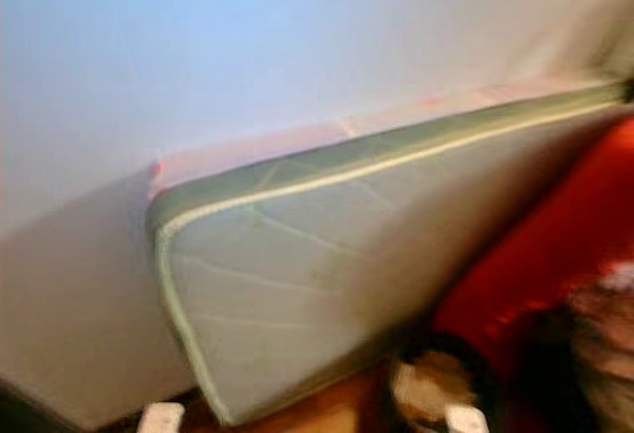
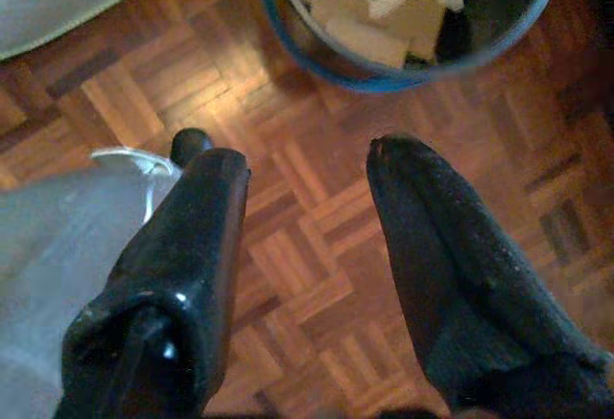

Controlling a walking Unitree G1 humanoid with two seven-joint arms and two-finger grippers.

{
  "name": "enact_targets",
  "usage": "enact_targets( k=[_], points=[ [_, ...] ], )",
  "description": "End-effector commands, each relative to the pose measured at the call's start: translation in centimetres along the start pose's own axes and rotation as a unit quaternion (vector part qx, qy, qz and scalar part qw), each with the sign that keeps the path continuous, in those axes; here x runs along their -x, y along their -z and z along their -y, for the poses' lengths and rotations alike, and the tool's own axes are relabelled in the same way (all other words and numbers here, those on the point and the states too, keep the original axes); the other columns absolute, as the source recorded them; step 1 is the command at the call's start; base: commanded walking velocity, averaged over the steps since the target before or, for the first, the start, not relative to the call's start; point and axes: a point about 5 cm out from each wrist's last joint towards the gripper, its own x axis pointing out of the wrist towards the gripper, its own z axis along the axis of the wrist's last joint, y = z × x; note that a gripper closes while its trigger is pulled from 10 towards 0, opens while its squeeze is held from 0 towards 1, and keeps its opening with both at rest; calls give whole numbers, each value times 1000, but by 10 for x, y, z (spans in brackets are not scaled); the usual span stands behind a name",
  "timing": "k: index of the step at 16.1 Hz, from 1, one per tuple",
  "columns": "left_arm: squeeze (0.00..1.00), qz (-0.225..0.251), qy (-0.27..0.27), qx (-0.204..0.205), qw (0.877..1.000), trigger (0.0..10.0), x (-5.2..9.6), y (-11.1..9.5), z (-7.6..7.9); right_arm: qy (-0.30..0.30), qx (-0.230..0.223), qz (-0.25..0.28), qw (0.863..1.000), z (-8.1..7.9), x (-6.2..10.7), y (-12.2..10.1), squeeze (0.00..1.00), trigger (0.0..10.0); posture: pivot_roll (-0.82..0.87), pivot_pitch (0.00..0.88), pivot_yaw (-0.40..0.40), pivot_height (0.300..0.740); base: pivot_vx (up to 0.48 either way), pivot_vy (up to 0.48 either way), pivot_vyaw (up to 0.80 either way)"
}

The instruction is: Clean up the room

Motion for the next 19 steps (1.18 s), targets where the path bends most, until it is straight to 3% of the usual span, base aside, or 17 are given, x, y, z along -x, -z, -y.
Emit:
enact_targets(
  k=[1,6,12,16,19],
  points=[
    [0,-2,3,5,1000,10000,0,1,2,10,-1,-3,1000,8,2,3,0,10000,88,0,-75,740,0,0,-781],
    [0,16,-15,-10,1000,10000,1,-12,-19,-14,-1,2,1000,-10,-2,1,0,10000,97,0,-48,740,0,0,-781],
    [0,10,-18,-35,999,10000,4,-15,-36,-23,-53,19,998,-32,-7,-3,0,10000,60,0,58,740,0,0,0],
    [0,-5,-22,-42,999,10000,6,-12,-41,-17,-68,26,997,-31,-7,-5,0,10000,15,0,57,740,0,0,0],
    [0,-29,-30,-42,998,10000,9,2,-44,-10,-65,26,997,-26,-6,-5,0,10000,-15,0,41,740,0,0,0]
  ],
)
